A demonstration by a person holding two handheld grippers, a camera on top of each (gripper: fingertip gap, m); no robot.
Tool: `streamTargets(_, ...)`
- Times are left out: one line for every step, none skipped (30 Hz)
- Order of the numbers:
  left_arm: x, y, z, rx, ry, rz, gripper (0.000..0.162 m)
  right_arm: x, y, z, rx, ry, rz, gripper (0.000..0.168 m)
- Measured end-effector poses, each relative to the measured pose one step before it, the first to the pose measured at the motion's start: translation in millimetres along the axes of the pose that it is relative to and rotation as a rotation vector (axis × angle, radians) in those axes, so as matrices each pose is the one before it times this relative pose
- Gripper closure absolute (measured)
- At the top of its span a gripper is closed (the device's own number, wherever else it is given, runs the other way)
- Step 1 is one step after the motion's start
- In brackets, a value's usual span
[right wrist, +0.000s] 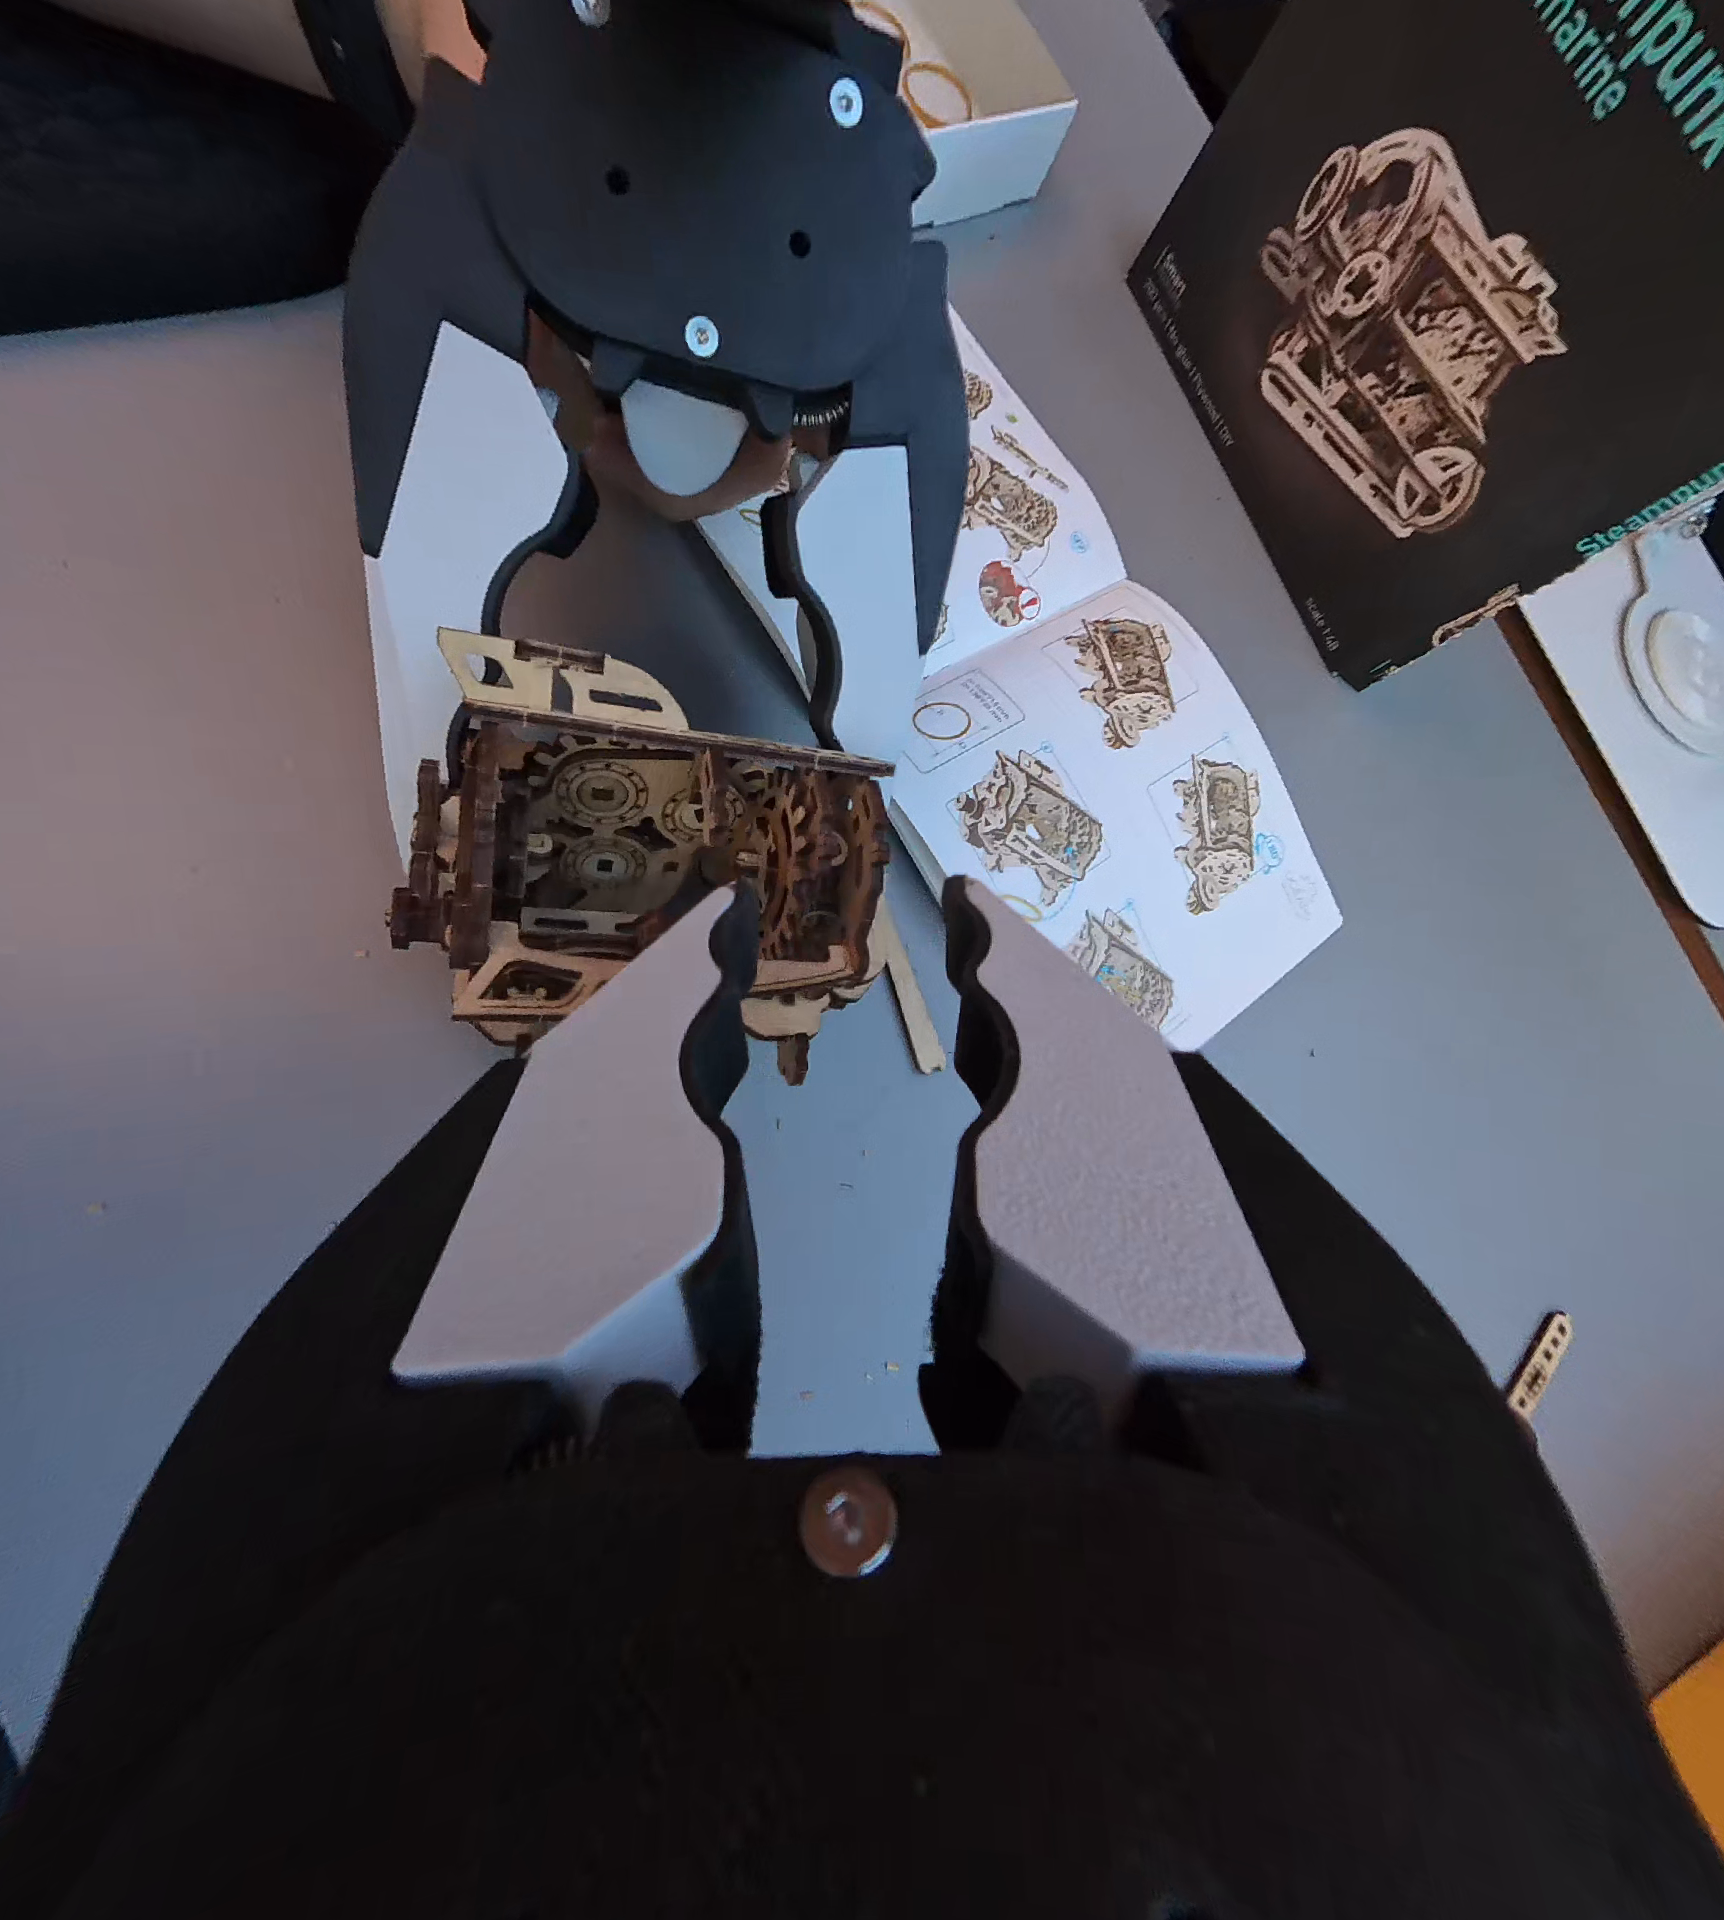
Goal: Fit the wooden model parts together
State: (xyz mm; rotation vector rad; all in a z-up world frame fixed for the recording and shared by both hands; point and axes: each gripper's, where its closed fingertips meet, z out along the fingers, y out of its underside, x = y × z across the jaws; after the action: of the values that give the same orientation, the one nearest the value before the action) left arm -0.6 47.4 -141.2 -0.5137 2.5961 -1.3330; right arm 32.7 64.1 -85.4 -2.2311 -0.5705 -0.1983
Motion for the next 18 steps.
streamTargets(-0.59, 0.41, 0.14, -0.0017, -0.0044, 0.0034, 0.067, 1.19, 2.62, 2.61, -0.0179, 0.0110, -0.0094, 0.133)
streamTargets(-0.38, 0.20, 0.03, -0.0011, -0.0024, 0.0025, 0.067, -0.48, 0.99, 1.98, -0.0082, 0.0017, -0.0102, 0.132)
streamTargets(0.07, -0.08, 0.06, -0.0010, -0.0005, 0.0010, 0.067, -1.12, 0.27, 1.59, -0.0048, -0.0044, -0.0037, 0.133)
streamTargets(0.04, 0.03, 0.15, -0.0016, -0.0008, 0.0013, 0.067, 0.12, 0.37, 1.14, -0.0062, 0.0013, -0.0013, 0.133)
streamTargets(0.02, 0.09, 0.01, -0.0011, -0.0009, 0.0017, 0.067, 1.15, -0.08, 0.68, -0.0026, 0.0089, -0.0064, 0.133)
streamTargets(0.07, 0.09, 0.11, -0.0005, -0.0006, 0.0014, 0.067, 1.54, 0.58, 0.50, -0.0047, 0.0113, -0.0103, 0.134)
streamTargets(-0.11, 0.08, -0.09, -0.0002, -0.0003, 0.0003, 0.067, 0.64, 0.76, 0.40, -0.0061, 0.0051, -0.0099, 0.135)
streamTargets(0.02, 0.02, -0.08, 0.0005, 0.0005, -0.0015, 0.067, -0.24, -0.18, 0.14, -0.0010, -0.0007, -0.0037, 0.135)
streamTargets(-0.20, -0.02, -0.05, 0.0007, 0.0007, -0.0028, 0.067, 0.23, -0.03, 0.31, -0.0016, 0.0030, -0.0036, 0.135)
streamTargets(-0.20, -0.01, -0.03, 0.0004, 0.0000, -0.0022, 0.067, 0.35, 0.03, 0.20, -0.0019, 0.0044, -0.0043, 0.135)
streamTargets(-0.27, 0.16, -0.08, 0.0003, -0.0002, -0.0009, 0.067, 0.24, -0.18, -0.01, -0.0028, 0.0048, -0.0056, 0.136)
streamTargets(-0.24, 0.01, -0.03, 0.0002, -0.0011, -0.0006, 0.067, 0.34, -0.09, -0.06, -0.0041, 0.0075, -0.0093, 0.136)
streamTargets(-0.67, 0.08, -0.07, -0.0003, -0.0030, -0.0014, 0.067, 0.79, 0.03, -0.12, -0.0067, 0.0116, -0.0088, 0.135)
streamTargets(-0.48, -0.07, 0.00, -0.0006, -0.0024, -0.0019, 0.067, 0.54, 0.16, 0.21, -0.0090, 0.0100, -0.0037, 0.136)
streamTargets(-0.27, 0.12, -0.06, -0.0008, -0.0011, -0.0014, 0.067, 0.02, 0.25, 0.23, -0.0115, 0.0083, 0.0002, 0.136)
streamTargets(-0.05, 0.03, -0.04, -0.0014, -0.0014, 0.0004, 0.067, -0.52, 0.24, 0.11, -0.0132, 0.0050, 0.0068, 0.137)
streamTargets(-0.13, 0.15, -0.03, -0.0029, -0.0024, 0.0019, 0.067, -0.47, 0.08, 0.13, -0.0141, 0.0042, 0.0117, 0.138)
streamTargets(-0.46, 0.21, 0.00, -0.0039, -0.0046, 0.0015, 0.067, 0.19, 0.46, 0.12, -0.0154, 0.0081, 0.0158, 0.138)
